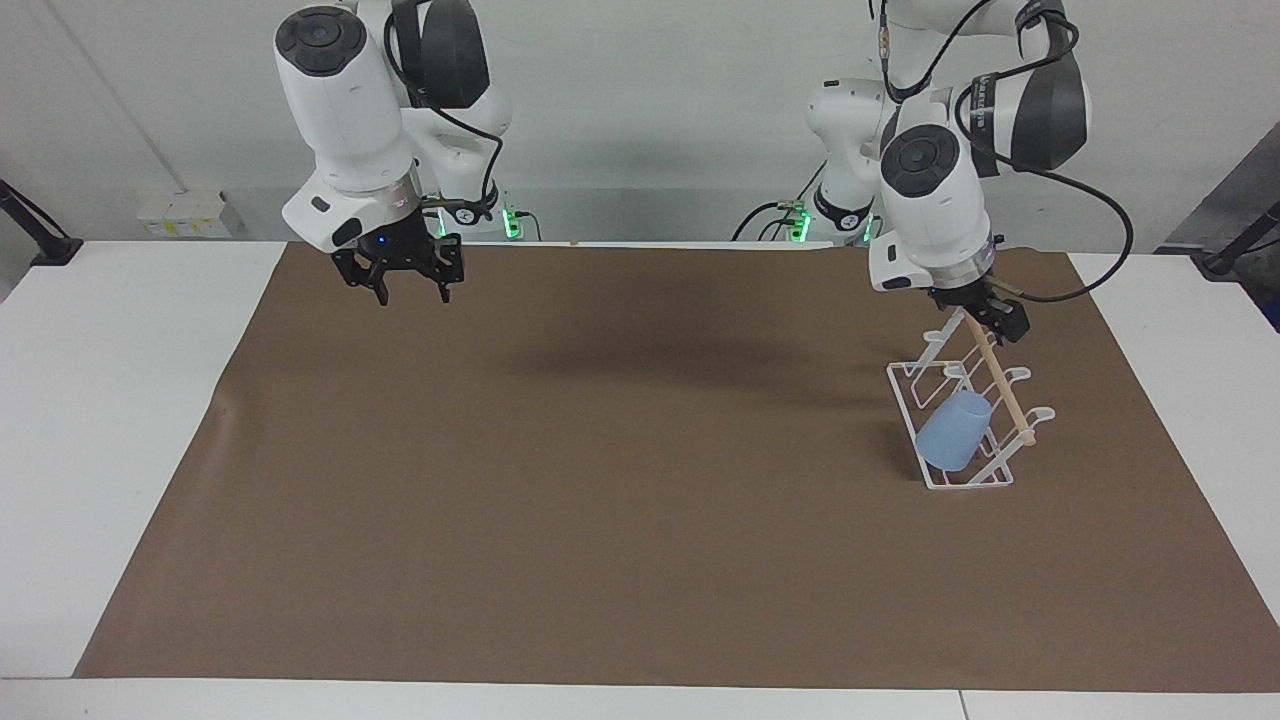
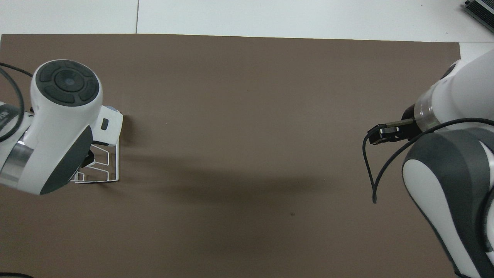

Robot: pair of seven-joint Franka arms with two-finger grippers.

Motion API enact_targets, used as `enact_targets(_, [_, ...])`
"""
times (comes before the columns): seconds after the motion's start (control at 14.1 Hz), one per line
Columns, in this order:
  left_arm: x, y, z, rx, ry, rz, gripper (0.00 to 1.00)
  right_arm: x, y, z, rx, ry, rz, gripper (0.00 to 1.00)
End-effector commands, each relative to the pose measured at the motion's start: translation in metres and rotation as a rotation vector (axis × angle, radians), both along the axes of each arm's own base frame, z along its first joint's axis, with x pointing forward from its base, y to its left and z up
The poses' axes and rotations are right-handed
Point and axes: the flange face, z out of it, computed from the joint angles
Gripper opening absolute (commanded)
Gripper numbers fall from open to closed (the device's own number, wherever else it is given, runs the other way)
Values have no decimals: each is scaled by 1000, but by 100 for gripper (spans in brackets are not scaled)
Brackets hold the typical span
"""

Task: Hang cup on cup holder
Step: 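Release the cup and withdraw the left gripper from the rack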

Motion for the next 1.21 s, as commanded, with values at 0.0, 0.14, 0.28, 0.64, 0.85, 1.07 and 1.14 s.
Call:
enact_targets(0.0, [-9,16,17,-121,-55,209,100,-6,-2,1,2,-18,-1,91])
enact_targets(0.14, [-14,18,31,-130,-135,331,100,-6,1,0,50,-11,-11,95])
enact_targets(0.28, [-23,23,51,-201,-186,470,100,-5,0,2,60,-12,-15,100])
enact_targets(0.64, [-18,64,98,-400,-179,640,100,-5,1,3,62,-15,-21,100])
enact_targets(0.85, [-13,81,121,-433,-239,668,100,-4,1,4,62,-23,-53,100])
enact_targets(1.07, [3,100,144,-472,-298,699,100,-2,3,5,61,-43,-121,100])
enact_targets(1.14, [6,102,150,-474,-308,706,100,-2,3,4,62,-42,-141,100])
